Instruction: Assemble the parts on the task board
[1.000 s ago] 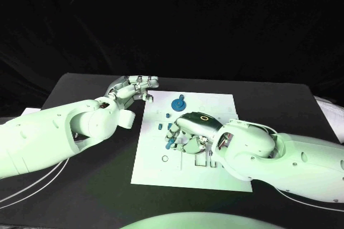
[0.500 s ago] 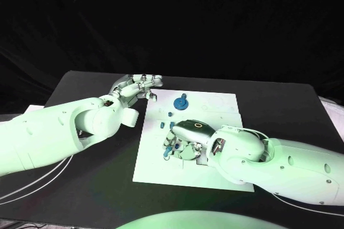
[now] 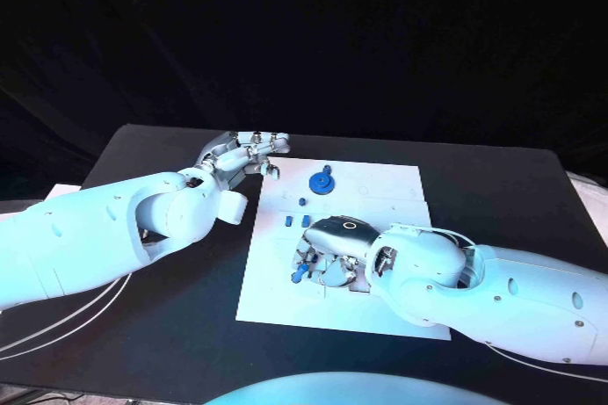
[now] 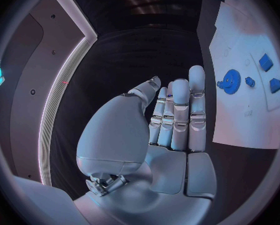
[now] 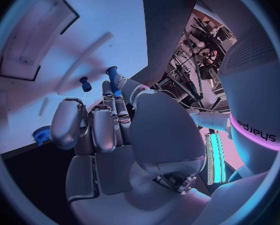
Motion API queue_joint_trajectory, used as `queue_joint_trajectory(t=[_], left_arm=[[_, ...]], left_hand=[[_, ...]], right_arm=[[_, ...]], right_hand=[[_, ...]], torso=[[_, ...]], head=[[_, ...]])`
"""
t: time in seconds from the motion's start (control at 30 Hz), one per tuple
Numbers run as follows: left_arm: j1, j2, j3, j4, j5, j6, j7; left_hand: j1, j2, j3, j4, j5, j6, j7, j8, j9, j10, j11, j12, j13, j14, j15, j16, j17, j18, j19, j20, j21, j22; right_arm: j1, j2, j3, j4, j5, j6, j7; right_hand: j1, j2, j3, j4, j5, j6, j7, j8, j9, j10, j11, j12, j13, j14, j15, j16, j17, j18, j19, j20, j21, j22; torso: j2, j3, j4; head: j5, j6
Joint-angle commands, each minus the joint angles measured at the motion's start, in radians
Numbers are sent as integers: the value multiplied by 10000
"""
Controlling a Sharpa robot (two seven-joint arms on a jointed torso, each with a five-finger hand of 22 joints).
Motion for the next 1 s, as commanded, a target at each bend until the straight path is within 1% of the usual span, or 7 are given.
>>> queue_joint_trajectory(t=[0.03,0.37,0.53,0.6,0.7,0.87,1.0], left_arm=[[-2,21,7,10,-26,179,48],[-3,23,7,9,-26,189,40],[-3,26,7,11,-26,192,35],[-3,27,7,11,-26,189,31],[-3,25,7,12,-26,190,23],[-3,16,7,19,-26,193,5],[-3,12,7,20,-26,200,-9]], left_hand=[[98,6,-81,2,39,-59,12,32,-4,-70,-10,47,-16,-41,5,36,-5,186,54,7,-58,-9],[98,6,-81,2,39,-59,12,32,-4,-70,-10,47,-16,-41,5,36,-5,186,54,7,-58,-9],[98,6,-81,2,39,-59,12,32,-4,-70,-10,47,-16,-41,5,36,-5,186,54,7,-58,-9],[98,6,-81,2,39,-59,12,32,-4,-70,-10,47,-16,-41,5,36,-5,186,54,7,-58,-9],[98,6,-81,2,39,-59,12,32,-4,-70,-10,47,-16,-41,5,36,-5,186,54,7,-58,-9],[98,6,-81,2,39,-59,12,32,-4,-70,-10,47,-16,-41,5,36,-5,186,54,7,-58,-9],[98,6,-81,2,39,-59,12,32,-4,-70,-10,47,-16,-41,5,36,-5,186,54,7,-58,-9]], right_arm=[[-35,26,-25,-46,-605,423,-289],[-146,273,-52,-126,-1152,437,-478],[-197,395,-69,-131,-1226,457,-494],[-209,425,-76,-140,-1181,491,-537],[-216,428,-80,-153,-1123,472,-662],[-220,394,-83,-162,-1074,257,-818],[-221,344,-84,-143,-1022,-139,-834]], right_hand=[[45,111,47,7,34,61,10,38,4,78,-28,30,16,439,-24,23,-7,108,-18,-33,16,5],[38,110,48,7,32,64,8,39,6,81,-30,28,17,439,-24,21,-10,109,-19,-32,15,2],[7,71,42,-6,30,59,5,32,7,72,-29,9,16,434,-23,7,-34,111,-24,-28,9,-7],[-240,-106,-56,66,208,-102,57,-66,-29,-100,26,-112,-6,426,27,-9,-61,119,-50,-3,-26,-59],[-582,-384,-221,199,543,-617,228,-203,-161,-506,168,-182,-28,399,145,-72,-160,171,-154,78,-216,-368],[-834,-692,-518,295,576,-1393,350,-196,-305,-1347,347,-166,-39,290,273,-342,-535,319,-431,214,-751,-1180],[-898,-792,-938,333,607,-1984,482,-200,-317,-1964,470,-139,-27,147,361,-771,-1117,439,-648,304,-1267,-1910]], torso=[[0,-4,6],[0,-1,-2],[0,-2,9],[-5,-4,7],[-8,-7,6],[0,-1,-7],[-7,4,-8]], head=[[-6,-9],[-4,-8],[-20,-9],[-21,-4],[-24,-2],[-22,-1],[-38,4]])
